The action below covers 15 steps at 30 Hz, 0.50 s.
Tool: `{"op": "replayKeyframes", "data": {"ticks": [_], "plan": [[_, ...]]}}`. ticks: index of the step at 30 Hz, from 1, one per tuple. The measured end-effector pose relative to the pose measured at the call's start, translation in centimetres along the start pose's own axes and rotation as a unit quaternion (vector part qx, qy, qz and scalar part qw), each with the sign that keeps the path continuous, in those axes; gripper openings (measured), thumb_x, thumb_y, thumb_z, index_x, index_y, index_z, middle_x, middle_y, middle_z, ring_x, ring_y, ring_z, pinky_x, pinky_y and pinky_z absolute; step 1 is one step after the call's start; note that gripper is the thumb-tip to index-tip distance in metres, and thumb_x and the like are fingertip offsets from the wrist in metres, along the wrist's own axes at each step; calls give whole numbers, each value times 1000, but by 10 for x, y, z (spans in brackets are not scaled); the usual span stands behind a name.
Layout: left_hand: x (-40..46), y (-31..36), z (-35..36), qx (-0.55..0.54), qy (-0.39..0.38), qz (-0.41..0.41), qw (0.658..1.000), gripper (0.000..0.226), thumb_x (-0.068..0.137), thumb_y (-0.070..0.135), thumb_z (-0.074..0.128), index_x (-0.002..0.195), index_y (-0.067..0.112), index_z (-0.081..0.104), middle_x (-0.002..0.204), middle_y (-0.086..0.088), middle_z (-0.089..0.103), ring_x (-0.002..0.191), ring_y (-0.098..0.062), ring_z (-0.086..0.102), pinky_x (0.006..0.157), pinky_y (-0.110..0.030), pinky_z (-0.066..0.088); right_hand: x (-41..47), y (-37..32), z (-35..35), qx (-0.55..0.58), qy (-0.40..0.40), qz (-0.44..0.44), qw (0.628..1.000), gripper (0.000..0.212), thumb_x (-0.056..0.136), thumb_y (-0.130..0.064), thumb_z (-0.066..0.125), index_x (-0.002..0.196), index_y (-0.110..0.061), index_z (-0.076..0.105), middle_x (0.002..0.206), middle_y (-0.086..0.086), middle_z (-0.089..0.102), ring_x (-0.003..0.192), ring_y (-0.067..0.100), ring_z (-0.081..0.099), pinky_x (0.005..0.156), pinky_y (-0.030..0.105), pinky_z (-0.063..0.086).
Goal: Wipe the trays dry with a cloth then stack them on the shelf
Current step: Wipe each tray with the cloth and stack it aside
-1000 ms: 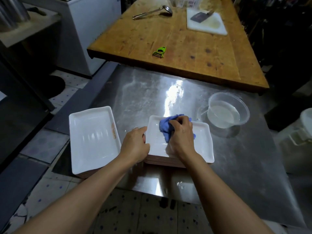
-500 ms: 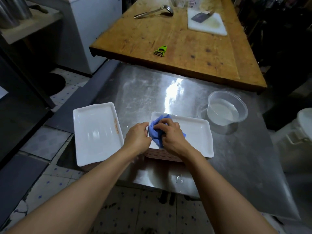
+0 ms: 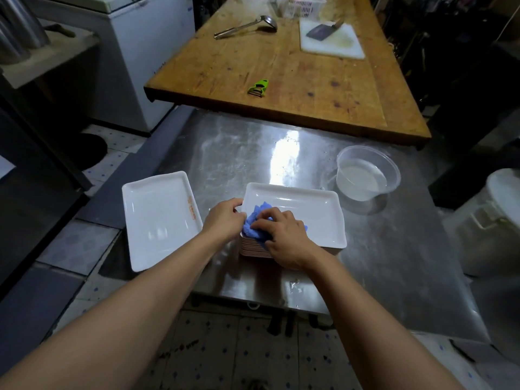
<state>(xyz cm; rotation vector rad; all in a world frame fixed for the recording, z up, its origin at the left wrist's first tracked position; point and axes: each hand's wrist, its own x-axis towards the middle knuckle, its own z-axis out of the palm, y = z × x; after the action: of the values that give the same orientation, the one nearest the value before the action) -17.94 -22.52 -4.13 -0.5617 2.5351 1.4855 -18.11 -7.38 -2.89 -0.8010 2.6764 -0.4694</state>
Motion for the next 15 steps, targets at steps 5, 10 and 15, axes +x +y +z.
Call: {"op": "replayKeyframes", "data": {"ticks": [5,10,15], "plan": [[-1,4,8,99,58,10,993,40,86,14,57,126,19,57,105,-13,68,93,-30,62,81,-34,49,-11,12,4,-39,37,-5,999,39,89,-18,53,127,-27,54,137,-4,39,116,27,36,88,36,30],[0,6,8,137,62,15,988,41,87,13,55,128,20,56,110,-11,66,97,-31,60,87,-38,51,-40,48,-5,-58,84,62,993,34,85,-14,53,116,-27,58,129,-6,45,106,25,41,77,31,25],[1,7,9,158,67,30,985,38,85,10,56,122,17,61,104,-9,67,93,-29,60,83,-34,51,-56,79,-20,-90,115,120,982,29,82,-10,52,106,-22,63,121,-5,50,105,25,42,75,31,23]]}}
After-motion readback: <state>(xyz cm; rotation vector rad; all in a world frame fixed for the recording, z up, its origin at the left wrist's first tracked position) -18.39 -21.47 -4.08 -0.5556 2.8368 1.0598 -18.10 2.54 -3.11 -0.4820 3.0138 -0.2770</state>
